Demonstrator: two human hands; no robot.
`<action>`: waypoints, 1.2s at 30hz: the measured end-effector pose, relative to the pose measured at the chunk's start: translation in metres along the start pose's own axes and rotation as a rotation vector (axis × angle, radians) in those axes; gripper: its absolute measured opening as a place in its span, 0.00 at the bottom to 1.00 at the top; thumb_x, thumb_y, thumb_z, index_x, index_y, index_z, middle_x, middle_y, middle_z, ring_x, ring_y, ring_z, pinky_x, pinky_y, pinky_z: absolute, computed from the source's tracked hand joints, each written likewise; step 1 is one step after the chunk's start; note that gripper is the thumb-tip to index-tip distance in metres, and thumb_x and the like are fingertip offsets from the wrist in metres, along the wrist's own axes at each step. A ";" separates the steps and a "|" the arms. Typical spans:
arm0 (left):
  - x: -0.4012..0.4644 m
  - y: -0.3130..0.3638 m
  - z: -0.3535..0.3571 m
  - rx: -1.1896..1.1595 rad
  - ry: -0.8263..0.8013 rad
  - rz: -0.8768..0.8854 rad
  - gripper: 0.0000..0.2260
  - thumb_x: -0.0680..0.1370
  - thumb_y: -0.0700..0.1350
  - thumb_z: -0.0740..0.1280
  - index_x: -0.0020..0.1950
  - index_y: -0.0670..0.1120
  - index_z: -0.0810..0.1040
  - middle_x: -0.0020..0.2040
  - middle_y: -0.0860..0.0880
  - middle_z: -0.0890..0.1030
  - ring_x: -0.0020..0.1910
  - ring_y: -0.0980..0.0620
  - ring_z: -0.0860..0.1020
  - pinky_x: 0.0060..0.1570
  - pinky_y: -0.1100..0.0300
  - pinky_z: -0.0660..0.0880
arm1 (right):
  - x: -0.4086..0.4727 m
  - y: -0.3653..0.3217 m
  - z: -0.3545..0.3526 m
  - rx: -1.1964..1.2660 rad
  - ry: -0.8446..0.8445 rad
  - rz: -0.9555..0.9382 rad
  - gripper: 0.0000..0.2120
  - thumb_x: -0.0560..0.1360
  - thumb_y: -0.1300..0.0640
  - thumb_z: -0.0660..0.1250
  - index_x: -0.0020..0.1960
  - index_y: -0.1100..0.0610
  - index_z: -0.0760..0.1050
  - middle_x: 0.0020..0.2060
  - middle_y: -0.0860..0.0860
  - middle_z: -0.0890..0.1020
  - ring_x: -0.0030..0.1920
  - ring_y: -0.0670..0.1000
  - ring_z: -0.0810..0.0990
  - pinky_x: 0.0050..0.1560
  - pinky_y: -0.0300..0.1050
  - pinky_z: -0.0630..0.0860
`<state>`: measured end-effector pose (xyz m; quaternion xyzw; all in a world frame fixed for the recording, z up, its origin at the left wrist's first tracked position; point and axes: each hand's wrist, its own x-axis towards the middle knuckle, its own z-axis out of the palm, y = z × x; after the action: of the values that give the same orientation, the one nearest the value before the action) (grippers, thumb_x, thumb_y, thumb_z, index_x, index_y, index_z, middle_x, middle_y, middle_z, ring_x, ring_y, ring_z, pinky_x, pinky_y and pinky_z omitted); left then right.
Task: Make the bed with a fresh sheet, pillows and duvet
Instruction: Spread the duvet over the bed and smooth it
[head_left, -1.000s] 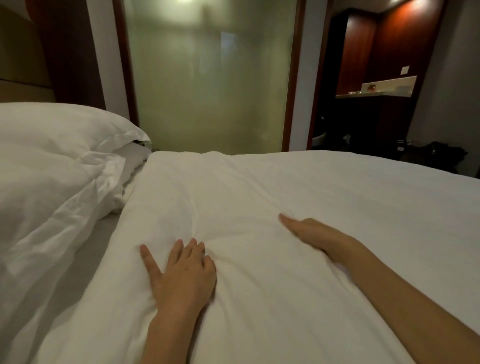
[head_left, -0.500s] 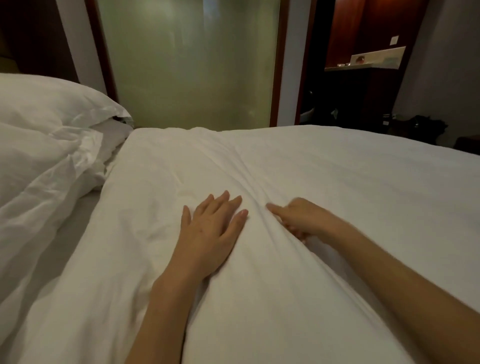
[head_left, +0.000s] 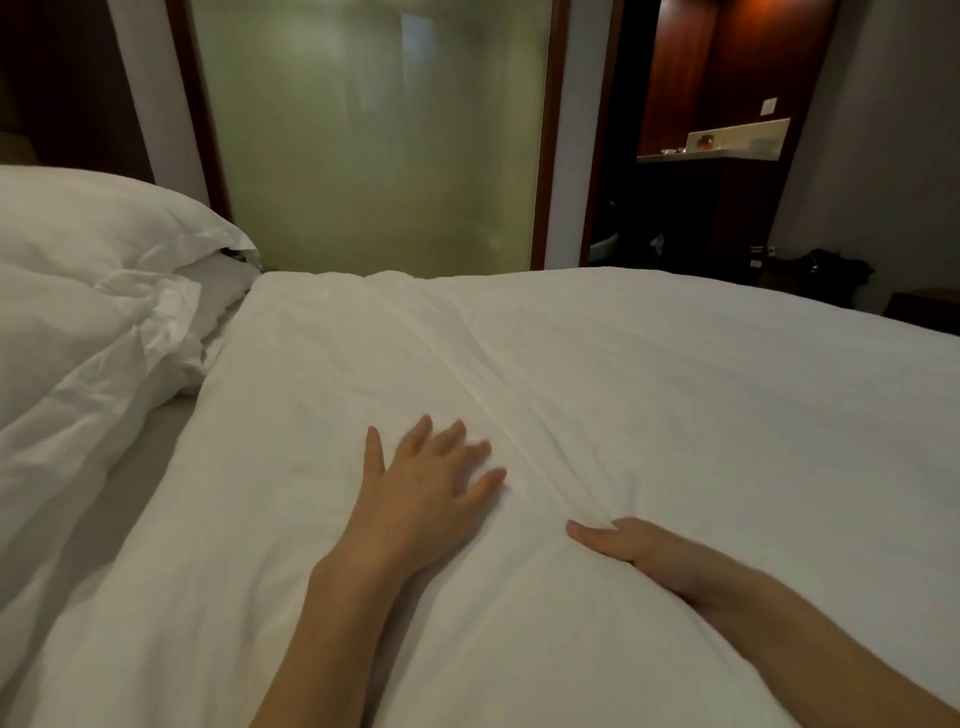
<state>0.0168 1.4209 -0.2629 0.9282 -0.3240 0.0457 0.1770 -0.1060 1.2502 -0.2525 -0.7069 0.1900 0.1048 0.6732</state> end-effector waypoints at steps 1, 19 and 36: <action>0.000 -0.002 0.005 0.034 -0.045 -0.010 0.23 0.80 0.62 0.48 0.75 0.62 0.56 0.78 0.60 0.51 0.77 0.56 0.43 0.72 0.43 0.34 | 0.005 0.000 -0.003 -0.163 0.004 0.066 0.15 0.75 0.50 0.66 0.48 0.62 0.80 0.40 0.54 0.85 0.38 0.50 0.84 0.38 0.39 0.78; 0.004 -0.029 0.001 0.127 -0.010 -0.447 0.23 0.82 0.56 0.43 0.78 0.54 0.53 0.79 0.54 0.50 0.78 0.51 0.45 0.67 0.31 0.33 | 0.099 -0.054 0.028 -1.504 0.683 -0.148 0.29 0.82 0.42 0.39 0.79 0.53 0.39 0.78 0.56 0.41 0.77 0.60 0.38 0.69 0.69 0.32; -0.133 0.073 0.025 0.000 -0.001 -0.015 0.23 0.83 0.54 0.46 0.78 0.53 0.53 0.79 0.54 0.51 0.77 0.55 0.47 0.74 0.46 0.40 | -0.142 0.097 0.055 -1.309 0.370 -0.461 0.26 0.77 0.36 0.35 0.75 0.35 0.41 0.76 0.35 0.42 0.75 0.40 0.37 0.76 0.51 0.37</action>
<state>-0.1334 1.4366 -0.2909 0.9307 -0.3170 0.0437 0.1770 -0.2683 1.3204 -0.2873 -0.9939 0.0451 -0.0691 0.0729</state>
